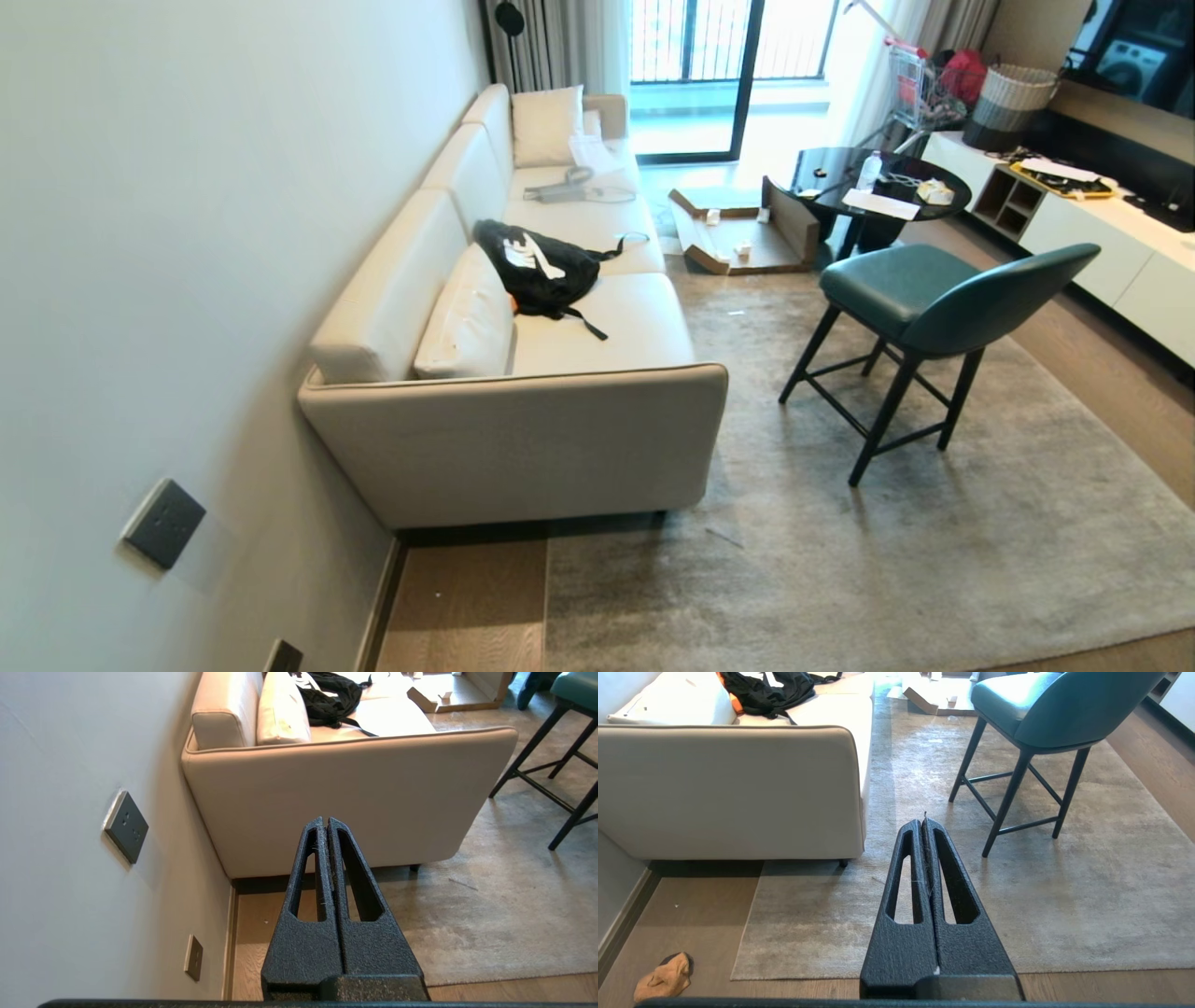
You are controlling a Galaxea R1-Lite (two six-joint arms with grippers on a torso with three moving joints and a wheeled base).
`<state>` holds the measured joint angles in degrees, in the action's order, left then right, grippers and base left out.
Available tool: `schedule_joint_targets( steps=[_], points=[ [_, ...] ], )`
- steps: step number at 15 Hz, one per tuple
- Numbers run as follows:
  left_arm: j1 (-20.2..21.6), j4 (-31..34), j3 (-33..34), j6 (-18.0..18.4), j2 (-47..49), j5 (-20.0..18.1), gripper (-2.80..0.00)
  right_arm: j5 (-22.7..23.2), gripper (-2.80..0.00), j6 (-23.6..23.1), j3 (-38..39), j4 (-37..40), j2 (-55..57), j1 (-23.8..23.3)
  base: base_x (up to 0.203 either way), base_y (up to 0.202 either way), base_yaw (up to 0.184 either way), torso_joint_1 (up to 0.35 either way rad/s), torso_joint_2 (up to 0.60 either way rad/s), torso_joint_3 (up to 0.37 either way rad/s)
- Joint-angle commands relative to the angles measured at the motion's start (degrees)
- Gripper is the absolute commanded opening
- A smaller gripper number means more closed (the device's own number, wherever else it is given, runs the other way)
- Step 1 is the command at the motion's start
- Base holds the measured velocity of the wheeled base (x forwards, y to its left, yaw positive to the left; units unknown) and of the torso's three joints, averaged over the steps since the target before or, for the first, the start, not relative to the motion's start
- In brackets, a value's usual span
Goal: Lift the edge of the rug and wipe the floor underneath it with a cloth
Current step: Pick up the rag
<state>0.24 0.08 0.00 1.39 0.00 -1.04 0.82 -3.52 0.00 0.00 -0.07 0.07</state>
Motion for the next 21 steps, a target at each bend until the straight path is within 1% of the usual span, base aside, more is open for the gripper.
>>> schedule_joint_targets(
  steps=[1,11,21],
  points=[
    [0.02,0.0,0.0,0.02,0.0,-0.01,-2.8,0.06,-2.8,0.0,0.0,0.0,0.07,0.01,0.0,0.0,0.0,-0.14,0.33,0.193],
    [0.02,0.0,0.0,0.02,0.0,-0.01,-2.8,0.06,-2.8,-0.7,0.0,0.09,0.07,0.01,0.0,0.0,0.0,-0.137,0.36,0.215],
    [0.02,0.0,0.0,0.02,0.0,-0.01,-2.8,0.06,-2.8,-0.7,0.0,0.09,0.07,0.01,0.0,0.0,0.0,-0.172,0.52,0.354]
  ],
)
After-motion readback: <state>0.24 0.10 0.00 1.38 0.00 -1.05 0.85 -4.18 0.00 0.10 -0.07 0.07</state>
